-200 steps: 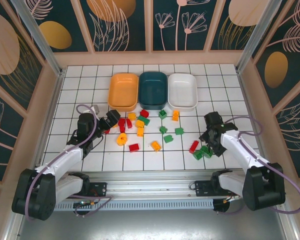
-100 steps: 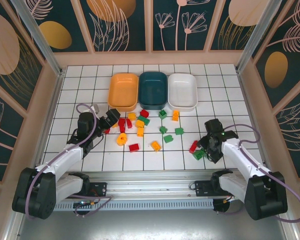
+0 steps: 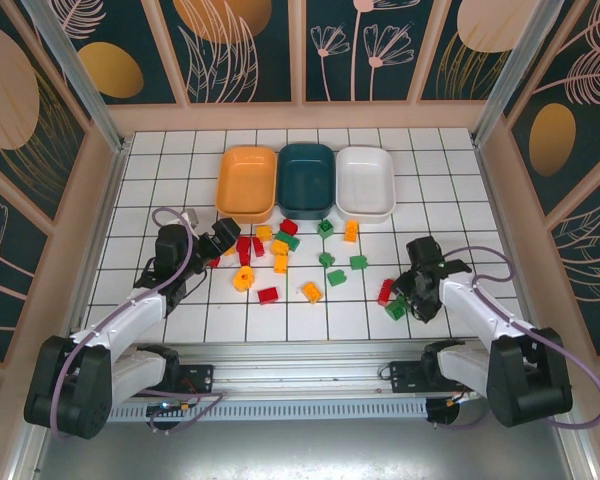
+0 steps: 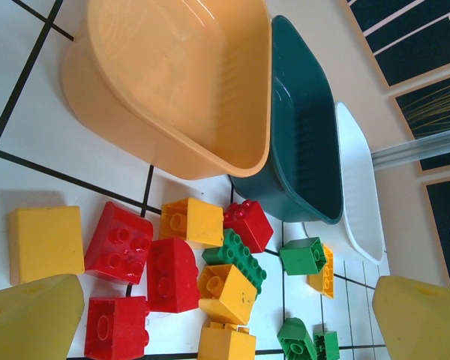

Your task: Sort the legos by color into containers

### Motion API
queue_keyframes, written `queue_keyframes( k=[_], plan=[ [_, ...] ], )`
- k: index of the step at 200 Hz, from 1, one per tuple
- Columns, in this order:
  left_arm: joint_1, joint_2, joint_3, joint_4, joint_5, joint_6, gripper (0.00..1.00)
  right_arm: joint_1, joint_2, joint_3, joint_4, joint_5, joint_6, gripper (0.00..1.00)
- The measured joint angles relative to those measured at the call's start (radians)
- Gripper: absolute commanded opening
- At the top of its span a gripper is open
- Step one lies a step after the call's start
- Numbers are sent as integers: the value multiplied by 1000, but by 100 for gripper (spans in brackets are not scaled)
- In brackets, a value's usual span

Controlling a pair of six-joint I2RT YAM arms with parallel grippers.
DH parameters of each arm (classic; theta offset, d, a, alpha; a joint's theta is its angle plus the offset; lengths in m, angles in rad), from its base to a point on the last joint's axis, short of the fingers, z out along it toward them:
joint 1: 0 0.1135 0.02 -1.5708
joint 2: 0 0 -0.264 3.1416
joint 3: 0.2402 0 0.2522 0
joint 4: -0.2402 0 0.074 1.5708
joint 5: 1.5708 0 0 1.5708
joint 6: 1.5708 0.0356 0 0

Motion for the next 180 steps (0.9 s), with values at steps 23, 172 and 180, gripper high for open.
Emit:
queue_keyframes(
  k=[23, 172, 180],
  plan=[
    [0, 0, 0, -1, 0, 0, 99, 0, 8, 0, 11, 2, -11, 59],
    [0, 79, 32, 87, 90, -31, 99, 2, 397, 546, 306, 61, -294, 46],
    [0, 85, 35, 87, 105, -32, 99, 4, 489, 633, 320, 74, -334, 47]
  ],
)
